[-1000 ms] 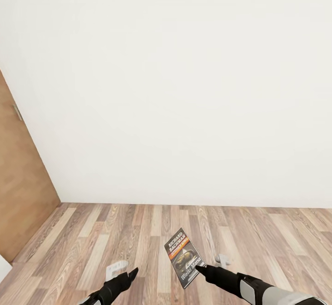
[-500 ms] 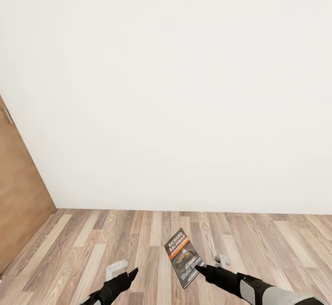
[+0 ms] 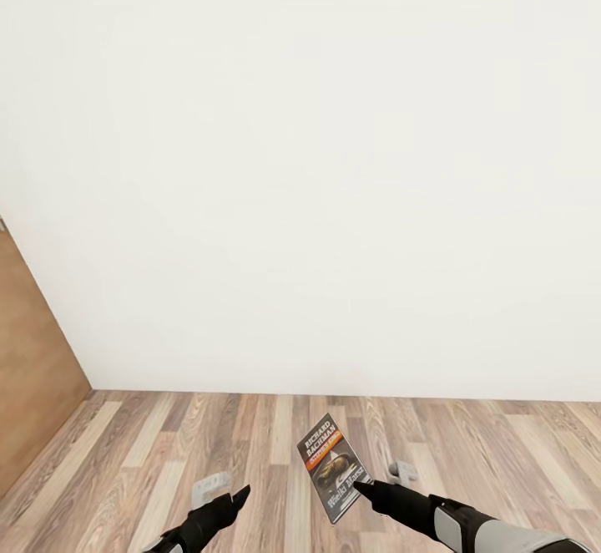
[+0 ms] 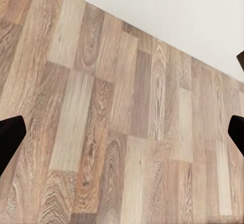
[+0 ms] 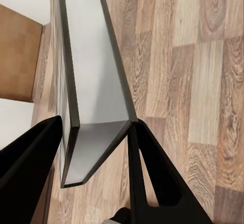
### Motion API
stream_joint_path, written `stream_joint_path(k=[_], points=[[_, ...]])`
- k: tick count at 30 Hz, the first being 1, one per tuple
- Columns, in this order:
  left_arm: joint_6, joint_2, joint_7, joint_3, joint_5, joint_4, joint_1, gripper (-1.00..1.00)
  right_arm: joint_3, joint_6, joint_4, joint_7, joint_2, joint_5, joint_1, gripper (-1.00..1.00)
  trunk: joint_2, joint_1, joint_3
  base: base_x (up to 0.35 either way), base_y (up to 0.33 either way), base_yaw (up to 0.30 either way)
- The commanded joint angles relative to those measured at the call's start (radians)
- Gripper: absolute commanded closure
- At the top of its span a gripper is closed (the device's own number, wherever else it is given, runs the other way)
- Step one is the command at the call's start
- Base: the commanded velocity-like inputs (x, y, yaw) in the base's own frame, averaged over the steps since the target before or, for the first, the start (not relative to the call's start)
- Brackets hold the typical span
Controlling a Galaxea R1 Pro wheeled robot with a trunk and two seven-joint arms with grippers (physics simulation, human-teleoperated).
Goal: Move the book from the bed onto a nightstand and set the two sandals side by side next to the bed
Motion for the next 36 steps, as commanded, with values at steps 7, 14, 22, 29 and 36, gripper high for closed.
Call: stream_joint_path(k=[7,14,22,29,36], points=[[-0.004,0.0,-0.002,0.008,-0.009,0.0,-0.001,-1.0,0.004,0.001,0.003,0.005,0.001,-0.012,-0.002,1.0,-0.001,0.001,-0.001,0.241,0.0,0.0],[-0.004,0.0,-0.002,0.008,-0.009,0.0,-0.001,-1.0,0.004,0.001,0.003,0.006,0.001,-0.011,-0.002,1.0,-0.001,0.001,-0.001,0.241,0.0,0.0],[-0.004,0.0,-0.002,0.008,-0.009,0.0,-0.001,-1.0,0.004,0.001,0.003,0.006,0.0,-0.011,-0.002,1.0,-0.001,0.001,-0.001,0.24,0.0,0.0],[-0.004,0.0,-0.002,0.008,-0.009,0.0,-0.001,-1.0,0.004,0.001,0.003,0.006,0.0,-0.011,-0.002,1.0,-0.001,0.001,-0.001,0.241,0.0,0.0],[-0.004,0.0,-0.002,0.008,-0.009,0.0,-0.001,-1.0,0.004,0.001,0.003,0.006,0.0,-0.011,-0.002,1.0,-0.001,0.001,-0.001,0.241,0.0,0.0]])
